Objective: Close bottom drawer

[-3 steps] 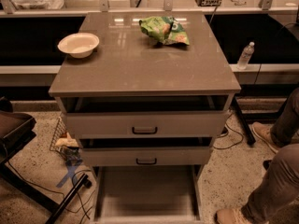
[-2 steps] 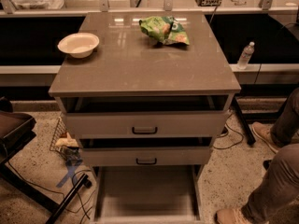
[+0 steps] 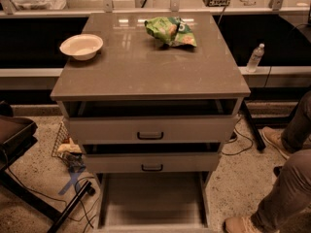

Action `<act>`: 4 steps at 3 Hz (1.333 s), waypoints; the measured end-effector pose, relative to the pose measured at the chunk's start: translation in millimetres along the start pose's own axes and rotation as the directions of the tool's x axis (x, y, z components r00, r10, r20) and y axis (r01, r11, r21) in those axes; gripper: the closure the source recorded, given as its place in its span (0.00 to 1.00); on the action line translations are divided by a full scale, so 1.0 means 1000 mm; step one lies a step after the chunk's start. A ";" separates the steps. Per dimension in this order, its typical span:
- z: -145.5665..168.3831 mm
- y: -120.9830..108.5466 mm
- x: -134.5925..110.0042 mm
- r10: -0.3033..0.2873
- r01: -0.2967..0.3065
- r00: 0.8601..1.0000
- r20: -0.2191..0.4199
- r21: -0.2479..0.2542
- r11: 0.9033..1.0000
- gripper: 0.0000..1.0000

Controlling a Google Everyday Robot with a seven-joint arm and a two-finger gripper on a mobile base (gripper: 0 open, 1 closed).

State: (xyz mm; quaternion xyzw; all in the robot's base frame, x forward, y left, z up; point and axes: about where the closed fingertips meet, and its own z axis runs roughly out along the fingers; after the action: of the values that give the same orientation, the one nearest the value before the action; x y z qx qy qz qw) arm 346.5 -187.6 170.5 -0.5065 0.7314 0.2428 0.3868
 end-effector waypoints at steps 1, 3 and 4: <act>0.022 -0.015 -0.007 -0.032 0.032 0.999 0.029 -0.007 0.999 1.00; 0.066 -0.063 -0.023 -0.098 0.099 0.994 0.045 -0.022 0.995 1.00; 0.087 -0.093 -0.033 -0.126 0.127 0.991 0.046 -0.026 0.991 1.00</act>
Offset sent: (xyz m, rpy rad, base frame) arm 0.0910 0.0368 -0.0156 0.0086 -0.1021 0.0875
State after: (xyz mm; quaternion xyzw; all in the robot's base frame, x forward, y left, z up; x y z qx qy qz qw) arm 466.8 -138.3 150.2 -0.5520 0.6854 0.2395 0.4101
